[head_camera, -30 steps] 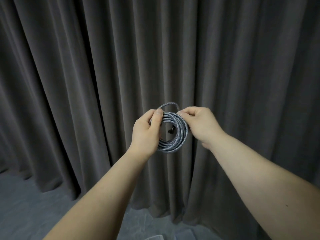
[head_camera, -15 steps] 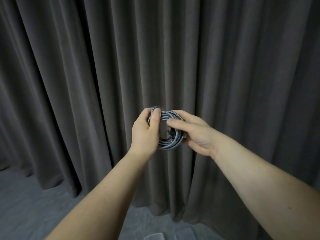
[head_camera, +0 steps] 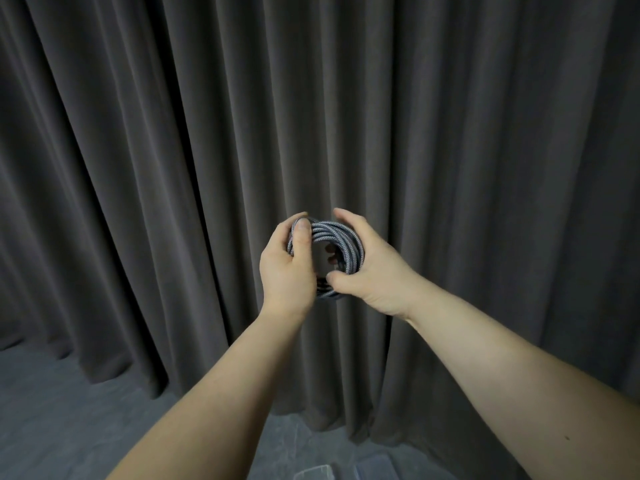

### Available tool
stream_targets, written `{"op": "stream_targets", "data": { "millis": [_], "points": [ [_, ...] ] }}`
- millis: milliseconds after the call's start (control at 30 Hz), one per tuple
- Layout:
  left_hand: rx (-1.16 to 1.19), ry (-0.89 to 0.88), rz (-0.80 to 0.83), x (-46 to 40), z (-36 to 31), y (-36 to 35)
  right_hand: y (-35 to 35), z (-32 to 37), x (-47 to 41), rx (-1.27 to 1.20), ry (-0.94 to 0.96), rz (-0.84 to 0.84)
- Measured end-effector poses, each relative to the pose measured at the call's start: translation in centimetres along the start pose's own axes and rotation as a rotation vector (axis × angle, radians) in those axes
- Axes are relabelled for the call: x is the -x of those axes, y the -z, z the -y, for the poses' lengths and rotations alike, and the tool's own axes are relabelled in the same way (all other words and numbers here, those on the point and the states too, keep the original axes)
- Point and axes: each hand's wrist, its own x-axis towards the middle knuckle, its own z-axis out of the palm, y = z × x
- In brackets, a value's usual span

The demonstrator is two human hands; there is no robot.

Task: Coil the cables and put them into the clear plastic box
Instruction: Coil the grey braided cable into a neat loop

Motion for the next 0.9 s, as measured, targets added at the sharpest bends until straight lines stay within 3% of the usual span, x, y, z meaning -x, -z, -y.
{"op": "stream_targets", "data": {
  "millis": [333,533,633,733,833,900],
  "points": [
    [-0.004,0.008,-0.013,0.3,1.2,0.0,0.7,-0.6,0.2,0.091,-0.027,0.074],
    [-0.057,-0.013,-0.091,-0.6,1.3,0.2,-0.3,-0.8,0.3,0.5,0.222,-0.355],
    [-0.095,-0.035,-0.137,-0.8,1.2,-0.1,-1.1,-1.2,0.2,0.724,0.473,-0.533],
    [-0.162,-0.061,-0.134,-0.4,0.9,-0.2,-1.7,-1.8,-0.1,0.869,0.602,-0.539],
    [-0.194,-0.077,-0.122,-0.4,1.0,-0.1,-2.0,-2.2,-0.5,0.906,0.542,-0.529],
    [-0.214,-0.083,-0.119,-0.4,1.2,-0.1,-2.2,-1.8,-0.5,0.758,0.441,-0.503]
  ]
}}
